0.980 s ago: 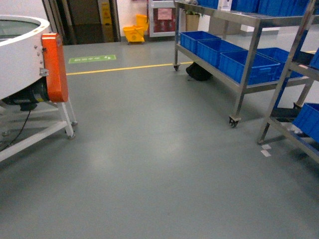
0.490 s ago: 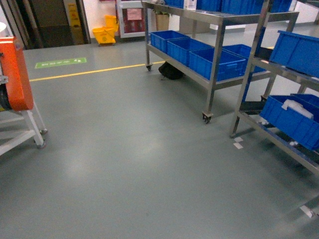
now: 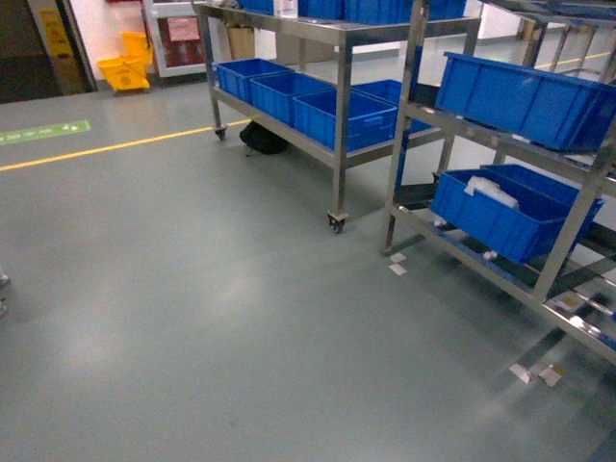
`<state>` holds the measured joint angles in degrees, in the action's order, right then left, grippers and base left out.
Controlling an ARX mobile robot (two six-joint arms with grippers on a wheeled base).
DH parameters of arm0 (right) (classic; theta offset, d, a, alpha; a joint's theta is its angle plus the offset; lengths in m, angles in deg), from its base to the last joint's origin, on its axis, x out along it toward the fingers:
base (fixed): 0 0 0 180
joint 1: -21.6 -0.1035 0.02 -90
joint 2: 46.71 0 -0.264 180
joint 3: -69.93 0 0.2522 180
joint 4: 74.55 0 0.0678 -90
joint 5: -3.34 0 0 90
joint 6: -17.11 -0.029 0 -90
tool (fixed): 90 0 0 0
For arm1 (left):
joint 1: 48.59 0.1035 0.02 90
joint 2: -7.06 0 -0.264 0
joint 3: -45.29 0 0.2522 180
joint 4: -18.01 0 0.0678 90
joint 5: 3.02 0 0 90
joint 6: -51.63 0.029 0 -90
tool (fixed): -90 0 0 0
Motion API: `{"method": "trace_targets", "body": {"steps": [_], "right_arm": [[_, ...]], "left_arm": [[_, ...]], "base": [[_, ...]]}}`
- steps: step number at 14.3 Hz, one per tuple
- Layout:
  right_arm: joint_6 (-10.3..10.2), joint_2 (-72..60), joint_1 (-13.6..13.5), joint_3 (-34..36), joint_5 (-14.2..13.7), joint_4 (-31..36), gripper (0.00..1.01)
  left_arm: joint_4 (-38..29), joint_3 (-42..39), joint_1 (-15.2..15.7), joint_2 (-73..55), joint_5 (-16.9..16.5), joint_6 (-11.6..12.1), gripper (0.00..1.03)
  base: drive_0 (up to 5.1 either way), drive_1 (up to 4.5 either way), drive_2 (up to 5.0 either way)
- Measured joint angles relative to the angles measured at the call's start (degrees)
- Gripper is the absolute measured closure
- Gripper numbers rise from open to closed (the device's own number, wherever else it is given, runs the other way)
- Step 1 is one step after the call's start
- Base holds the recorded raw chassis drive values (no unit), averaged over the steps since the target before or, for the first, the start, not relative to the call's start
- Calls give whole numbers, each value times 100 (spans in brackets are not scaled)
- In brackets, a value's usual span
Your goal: Pick red block from blue box to shelf
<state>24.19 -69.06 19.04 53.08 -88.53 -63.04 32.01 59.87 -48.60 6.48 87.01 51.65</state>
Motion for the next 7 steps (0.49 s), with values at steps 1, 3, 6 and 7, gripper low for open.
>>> {"method": "trace_targets", "body": {"steps": [1, 3, 6, 7], "right_arm": [[0, 0, 0, 0, 0, 2, 72], [0, 0, 0, 0, -2, 2, 72], [0, 0, 0, 0, 0, 4, 72], [0, 0, 0, 0, -2, 2, 72]], "left_arm": [[0, 0, 0, 0, 0, 0, 5], [0, 0, 0, 0, 0, 0, 5], [2, 0, 0, 0, 0, 0, 5], [0, 0, 0, 0, 0, 0, 5]], "base": [[-6, 398, -411], [-6, 398, -411], [-147, -147, -147], [-147, -147, -147]]}}
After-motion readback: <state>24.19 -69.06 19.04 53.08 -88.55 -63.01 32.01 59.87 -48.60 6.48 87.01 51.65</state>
